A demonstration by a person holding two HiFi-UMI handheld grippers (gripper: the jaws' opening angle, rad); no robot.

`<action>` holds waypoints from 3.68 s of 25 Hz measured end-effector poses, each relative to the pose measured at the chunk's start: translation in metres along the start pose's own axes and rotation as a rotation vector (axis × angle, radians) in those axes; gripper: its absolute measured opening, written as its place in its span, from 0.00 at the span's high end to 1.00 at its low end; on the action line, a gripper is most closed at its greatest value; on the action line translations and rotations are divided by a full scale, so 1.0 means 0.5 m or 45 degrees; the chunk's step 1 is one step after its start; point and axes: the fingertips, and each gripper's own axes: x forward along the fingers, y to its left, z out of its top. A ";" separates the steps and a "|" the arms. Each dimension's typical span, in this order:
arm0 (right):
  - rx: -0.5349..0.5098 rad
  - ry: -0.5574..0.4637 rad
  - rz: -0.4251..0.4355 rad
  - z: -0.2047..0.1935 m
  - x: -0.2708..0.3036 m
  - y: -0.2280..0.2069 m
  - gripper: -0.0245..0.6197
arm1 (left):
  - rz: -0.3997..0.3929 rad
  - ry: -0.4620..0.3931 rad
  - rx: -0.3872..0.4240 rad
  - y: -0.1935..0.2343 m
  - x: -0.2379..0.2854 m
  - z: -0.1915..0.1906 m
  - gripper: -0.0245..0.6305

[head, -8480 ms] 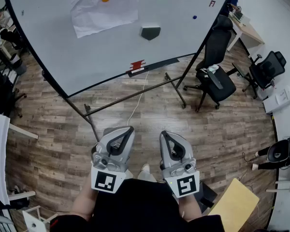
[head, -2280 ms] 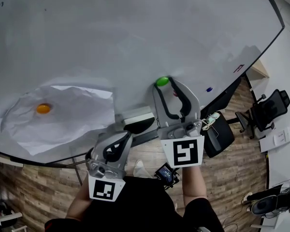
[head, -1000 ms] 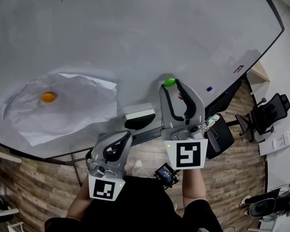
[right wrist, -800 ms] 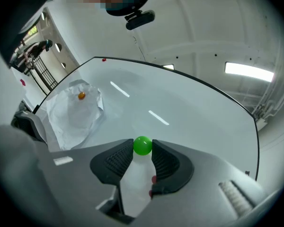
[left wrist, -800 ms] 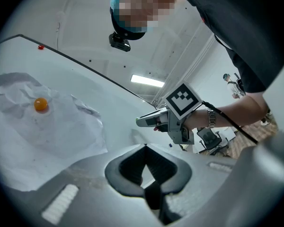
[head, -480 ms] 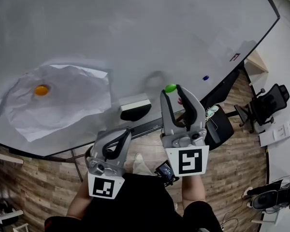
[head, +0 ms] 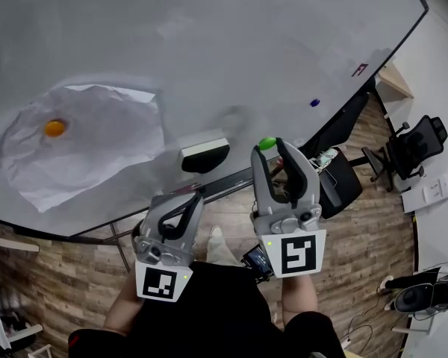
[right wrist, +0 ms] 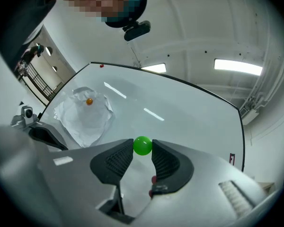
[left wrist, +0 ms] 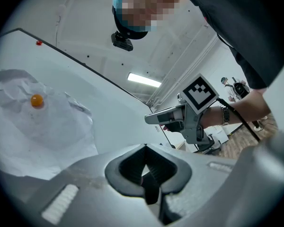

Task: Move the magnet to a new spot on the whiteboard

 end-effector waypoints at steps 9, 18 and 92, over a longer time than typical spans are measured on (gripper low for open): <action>0.032 0.055 -0.004 -0.034 -0.042 0.022 0.77 | -0.011 0.012 -0.006 0.001 0.001 -0.008 0.97; 0.108 0.099 0.022 -0.082 -0.073 0.053 0.77 | 0.002 0.032 -0.017 0.012 -0.002 -0.024 0.97; 0.041 0.021 0.123 -0.016 -0.025 0.068 0.76 | 0.073 0.046 -0.026 0.050 -0.022 -0.042 0.97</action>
